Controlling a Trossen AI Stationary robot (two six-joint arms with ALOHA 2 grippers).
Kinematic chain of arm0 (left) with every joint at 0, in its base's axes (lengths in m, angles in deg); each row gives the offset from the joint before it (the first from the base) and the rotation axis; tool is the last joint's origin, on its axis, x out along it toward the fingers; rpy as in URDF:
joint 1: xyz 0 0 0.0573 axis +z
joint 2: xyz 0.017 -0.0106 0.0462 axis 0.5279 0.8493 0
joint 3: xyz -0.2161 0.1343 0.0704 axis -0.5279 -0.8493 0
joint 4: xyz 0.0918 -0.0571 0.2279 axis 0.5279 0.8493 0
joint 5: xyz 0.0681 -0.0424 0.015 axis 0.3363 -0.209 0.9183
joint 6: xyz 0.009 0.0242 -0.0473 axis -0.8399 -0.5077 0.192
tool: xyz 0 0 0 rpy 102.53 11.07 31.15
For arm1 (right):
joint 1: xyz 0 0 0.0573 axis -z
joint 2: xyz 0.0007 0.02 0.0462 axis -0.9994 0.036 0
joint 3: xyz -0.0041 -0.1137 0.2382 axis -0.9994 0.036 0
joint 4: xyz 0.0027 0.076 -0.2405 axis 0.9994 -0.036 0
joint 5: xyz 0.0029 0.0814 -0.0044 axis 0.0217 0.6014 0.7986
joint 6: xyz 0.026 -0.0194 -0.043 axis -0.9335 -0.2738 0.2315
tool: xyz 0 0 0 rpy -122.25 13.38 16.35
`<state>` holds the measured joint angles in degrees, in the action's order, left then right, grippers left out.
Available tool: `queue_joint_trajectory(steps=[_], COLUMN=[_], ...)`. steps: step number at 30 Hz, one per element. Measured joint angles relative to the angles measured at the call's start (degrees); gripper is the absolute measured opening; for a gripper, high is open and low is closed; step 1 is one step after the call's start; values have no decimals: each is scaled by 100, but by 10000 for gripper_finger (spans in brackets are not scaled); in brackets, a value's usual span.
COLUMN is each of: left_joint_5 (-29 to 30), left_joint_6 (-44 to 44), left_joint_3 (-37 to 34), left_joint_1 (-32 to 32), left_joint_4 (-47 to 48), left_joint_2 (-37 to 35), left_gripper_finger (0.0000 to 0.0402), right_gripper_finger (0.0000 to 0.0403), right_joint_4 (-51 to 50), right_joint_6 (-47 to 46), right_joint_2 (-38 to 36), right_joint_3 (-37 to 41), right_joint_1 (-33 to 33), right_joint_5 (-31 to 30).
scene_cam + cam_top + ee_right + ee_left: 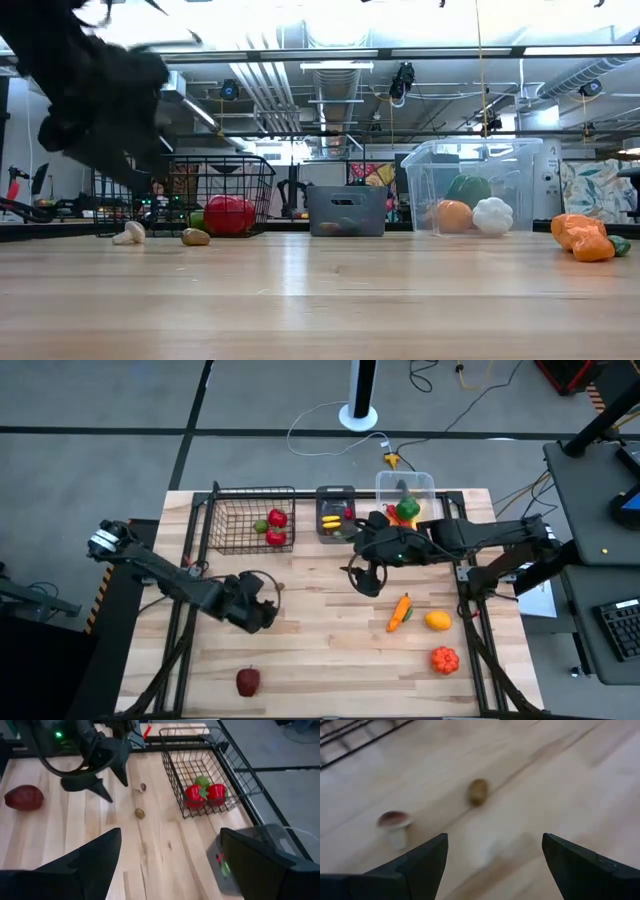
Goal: Sort produce into baskets
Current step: Put the mushroom into the black bin
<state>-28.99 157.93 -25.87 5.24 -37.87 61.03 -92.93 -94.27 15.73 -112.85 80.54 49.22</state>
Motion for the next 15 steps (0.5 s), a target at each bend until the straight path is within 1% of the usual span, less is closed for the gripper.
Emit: queue_joint_trajectory(steps=[3,7,11,15], left_joint_5=[-151,-157,-152,-115], left_joint_6=[148,451,463,314], left_joint_3=[0,0,0,-63], left_joint_1=[216,349,493,707], left_joint_4=[313,810,1175,1272], left_joint_2=[201,347,430,510], left_gripper_finger=[305,295,284,281], right_gripper_finger=[331,327,325,328], right_joint_4=[12,19,35,45], right_joint_6=[-80,-80,-62,-62], right_joint_2=[-38,13,53,75], right_joint_3=[123,140,140,140], right_joint_1=[2,2,2,2], right_joint_5=[-3,1,2,4])
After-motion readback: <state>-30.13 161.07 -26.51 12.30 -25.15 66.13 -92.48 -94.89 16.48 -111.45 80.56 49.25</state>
